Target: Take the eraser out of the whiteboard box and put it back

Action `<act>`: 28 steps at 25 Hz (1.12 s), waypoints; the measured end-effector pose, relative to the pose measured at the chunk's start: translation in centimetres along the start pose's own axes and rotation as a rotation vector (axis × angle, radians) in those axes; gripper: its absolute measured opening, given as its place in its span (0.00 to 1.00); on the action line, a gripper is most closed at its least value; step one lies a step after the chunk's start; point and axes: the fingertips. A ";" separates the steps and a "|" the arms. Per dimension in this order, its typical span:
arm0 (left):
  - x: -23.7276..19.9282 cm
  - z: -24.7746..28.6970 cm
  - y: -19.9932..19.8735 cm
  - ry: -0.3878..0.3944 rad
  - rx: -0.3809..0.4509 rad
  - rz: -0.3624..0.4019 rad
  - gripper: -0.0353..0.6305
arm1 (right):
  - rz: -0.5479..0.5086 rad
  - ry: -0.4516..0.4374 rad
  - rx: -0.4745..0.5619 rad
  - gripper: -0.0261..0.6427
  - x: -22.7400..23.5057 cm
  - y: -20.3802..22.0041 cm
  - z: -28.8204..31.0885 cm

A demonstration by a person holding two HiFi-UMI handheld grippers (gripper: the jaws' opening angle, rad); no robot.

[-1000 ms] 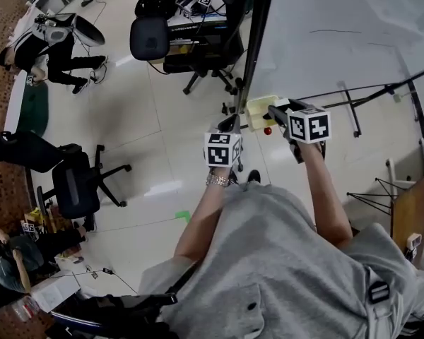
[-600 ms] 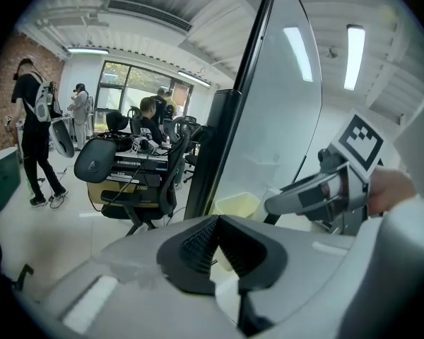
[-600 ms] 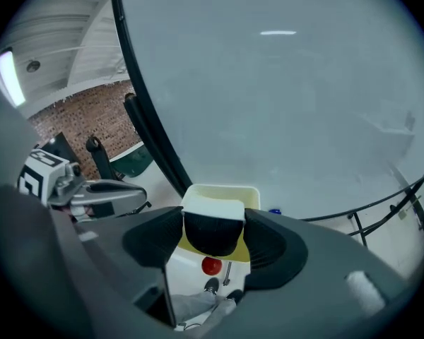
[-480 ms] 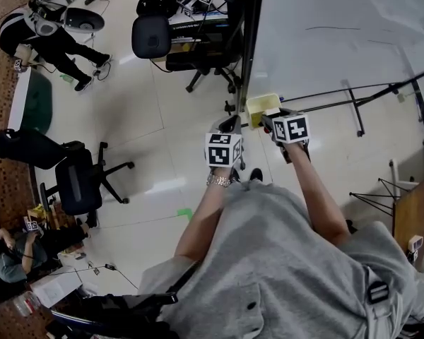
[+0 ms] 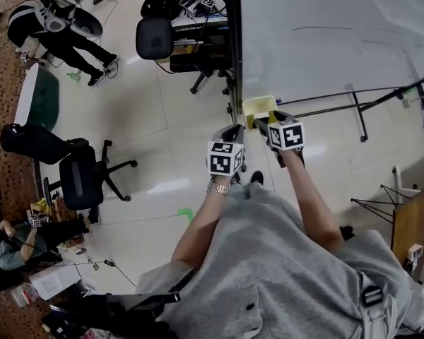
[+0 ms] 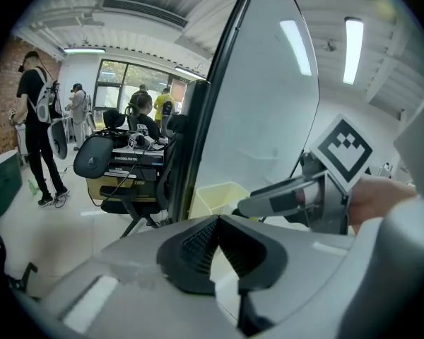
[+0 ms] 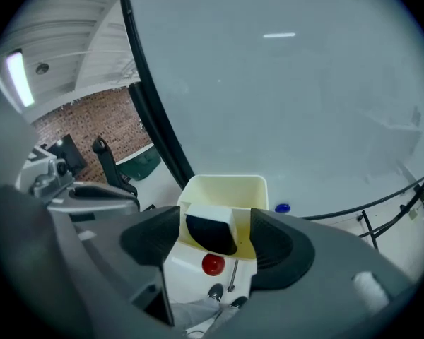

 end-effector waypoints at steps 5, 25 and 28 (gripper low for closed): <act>1.9 -1.2 3.6 -0.005 -0.050 -0.006 0.06 | -0.021 0.039 0.094 0.47 -0.1 0.2 -2.2; 7.4 -13.6 15.0 0.083 -0.061 0.030 0.06 | -0.101 -0.018 0.012 0.05 -18.1 17.2 -9.8; 7.9 -14.2 14.2 0.080 -0.033 0.026 0.06 | -0.138 -0.007 -0.001 0.04 -18.0 17.4 -10.5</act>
Point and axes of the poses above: the fingertips, and each gripper's own axes: z forward along the fingers, x to its right, y out of its underside, and after that the axes turned 1 degree about y, right-handed
